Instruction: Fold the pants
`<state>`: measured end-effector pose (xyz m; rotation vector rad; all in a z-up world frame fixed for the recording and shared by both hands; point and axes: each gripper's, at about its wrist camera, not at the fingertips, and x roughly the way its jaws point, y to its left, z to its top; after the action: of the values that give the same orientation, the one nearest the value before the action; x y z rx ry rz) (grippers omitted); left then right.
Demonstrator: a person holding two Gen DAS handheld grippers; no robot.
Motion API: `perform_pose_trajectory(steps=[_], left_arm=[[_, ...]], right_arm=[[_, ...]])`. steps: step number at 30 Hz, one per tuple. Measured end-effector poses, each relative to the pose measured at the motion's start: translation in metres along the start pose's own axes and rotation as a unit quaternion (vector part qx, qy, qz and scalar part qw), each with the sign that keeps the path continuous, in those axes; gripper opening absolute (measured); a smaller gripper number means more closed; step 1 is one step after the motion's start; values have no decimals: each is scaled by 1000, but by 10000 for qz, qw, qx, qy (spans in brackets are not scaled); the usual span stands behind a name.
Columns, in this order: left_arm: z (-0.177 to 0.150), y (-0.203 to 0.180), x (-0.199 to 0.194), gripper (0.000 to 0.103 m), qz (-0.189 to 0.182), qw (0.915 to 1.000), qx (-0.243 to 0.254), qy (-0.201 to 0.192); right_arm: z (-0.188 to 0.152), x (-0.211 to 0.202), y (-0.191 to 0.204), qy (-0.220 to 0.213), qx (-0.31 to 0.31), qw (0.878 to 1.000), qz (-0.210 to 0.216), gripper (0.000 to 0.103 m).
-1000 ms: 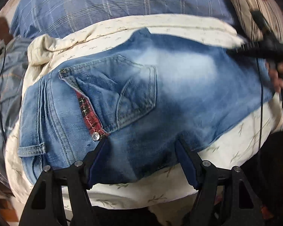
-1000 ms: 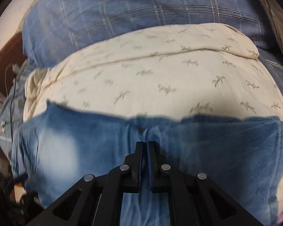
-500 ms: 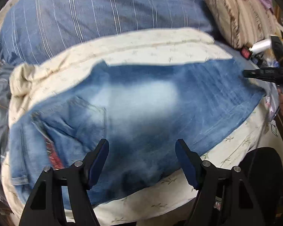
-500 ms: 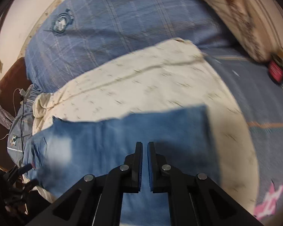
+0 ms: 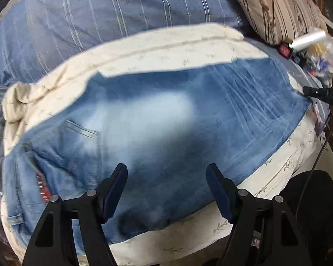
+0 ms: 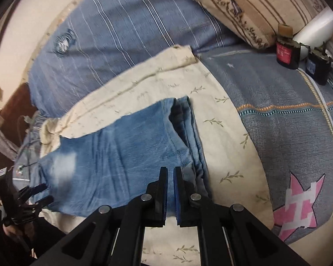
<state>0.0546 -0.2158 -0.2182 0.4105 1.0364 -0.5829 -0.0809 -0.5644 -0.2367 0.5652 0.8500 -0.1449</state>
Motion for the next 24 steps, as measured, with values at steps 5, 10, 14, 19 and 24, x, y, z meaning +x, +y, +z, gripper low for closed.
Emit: perform_pose_trajectory(steps=[5, 10, 14, 19, 24], left_arm=[[12, -2, 4, 74, -230, 9995, -223, -78], [45, -31, 2, 74, -389, 9987, -54, -312], [75, -56, 14, 74, -439, 9984, 145, -321], [103, -86, 35, 74, -564, 9979, 237, -212], [116, -109, 54, 74, -591, 9980, 199, -82]], right_arm=[[-1, -8, -23, -43, 431, 9988, 214, 10], [-8, -11, -35, -45, 676, 9958, 614, 17], [-12, -13, -46, -189, 1137, 9880, 1033, 61], [-5, -11, -52, -236, 1331, 9816, 1348, 61], [13, 9, -49, 95, 1138, 9865, 1178, 49]])
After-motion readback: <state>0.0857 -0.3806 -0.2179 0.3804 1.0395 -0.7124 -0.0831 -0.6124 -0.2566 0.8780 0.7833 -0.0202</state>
